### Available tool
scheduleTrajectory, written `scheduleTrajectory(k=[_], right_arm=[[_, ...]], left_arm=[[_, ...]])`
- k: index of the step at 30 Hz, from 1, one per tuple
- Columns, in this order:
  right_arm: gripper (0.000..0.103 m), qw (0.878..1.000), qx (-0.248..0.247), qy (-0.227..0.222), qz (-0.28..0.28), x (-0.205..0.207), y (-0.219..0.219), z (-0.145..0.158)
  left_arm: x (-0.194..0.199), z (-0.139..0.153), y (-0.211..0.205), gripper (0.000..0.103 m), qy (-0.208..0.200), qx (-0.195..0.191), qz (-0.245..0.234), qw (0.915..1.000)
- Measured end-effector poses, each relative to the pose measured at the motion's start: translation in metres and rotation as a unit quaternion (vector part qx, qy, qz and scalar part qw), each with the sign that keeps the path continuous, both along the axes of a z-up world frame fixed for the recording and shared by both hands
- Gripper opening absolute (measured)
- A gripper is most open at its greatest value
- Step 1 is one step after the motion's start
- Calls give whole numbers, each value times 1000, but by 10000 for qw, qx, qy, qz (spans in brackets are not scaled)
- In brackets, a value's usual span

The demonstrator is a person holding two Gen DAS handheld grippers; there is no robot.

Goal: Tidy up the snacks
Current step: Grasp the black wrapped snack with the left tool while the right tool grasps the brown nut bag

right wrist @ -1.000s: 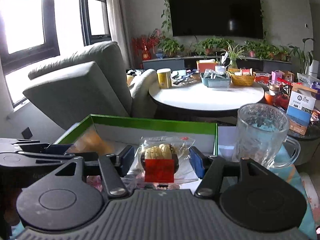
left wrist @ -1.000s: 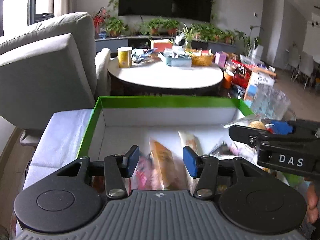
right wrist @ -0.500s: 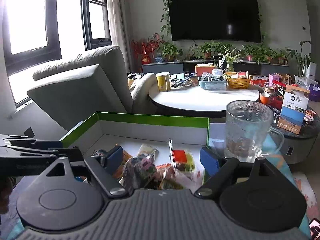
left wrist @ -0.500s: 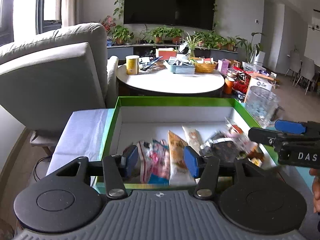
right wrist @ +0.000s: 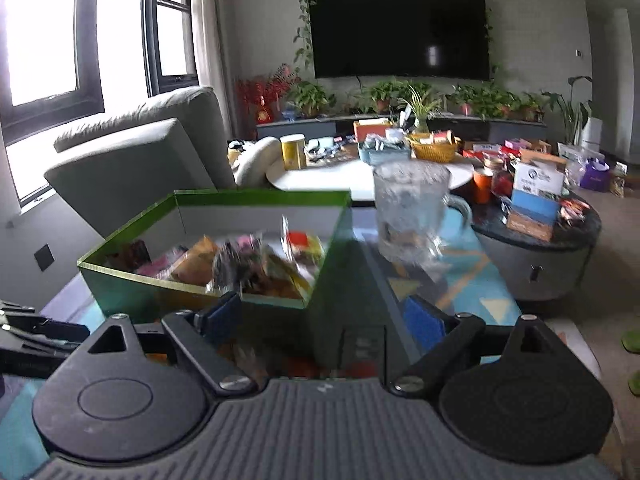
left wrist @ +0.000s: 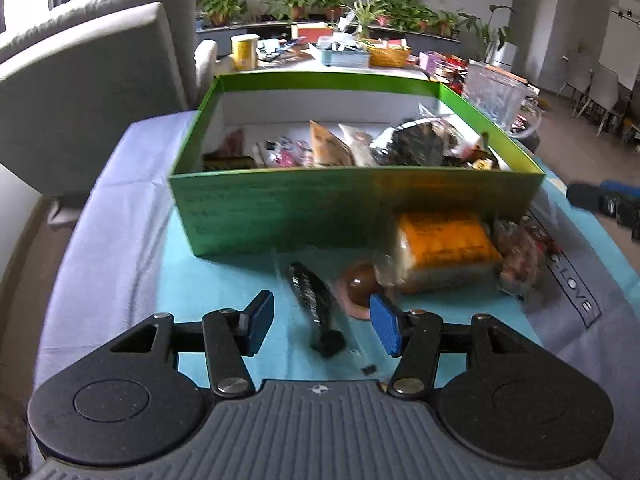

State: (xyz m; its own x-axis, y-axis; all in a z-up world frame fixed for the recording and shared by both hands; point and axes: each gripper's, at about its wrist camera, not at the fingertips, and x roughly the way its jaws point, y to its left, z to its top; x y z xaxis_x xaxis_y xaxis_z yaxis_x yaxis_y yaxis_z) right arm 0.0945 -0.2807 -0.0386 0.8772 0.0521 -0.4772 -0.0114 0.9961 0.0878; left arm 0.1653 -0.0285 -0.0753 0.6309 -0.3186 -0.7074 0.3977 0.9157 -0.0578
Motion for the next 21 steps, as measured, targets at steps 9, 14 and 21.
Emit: scheduleTrajectory(k=[9,14,21], right_arm=[[61,9982,118,558,167,-16,1,-32],[61,9964,421,607,426,-20,12,-38],[61,9943,382,655,754,-11,36,-42]], left_arm=[[-4,-11,-5,50,-40,181,-16,9998],[-5,-10,1,30,-87,123,38,9999],[-9,-7,9,28,-203,93,167,9996]])
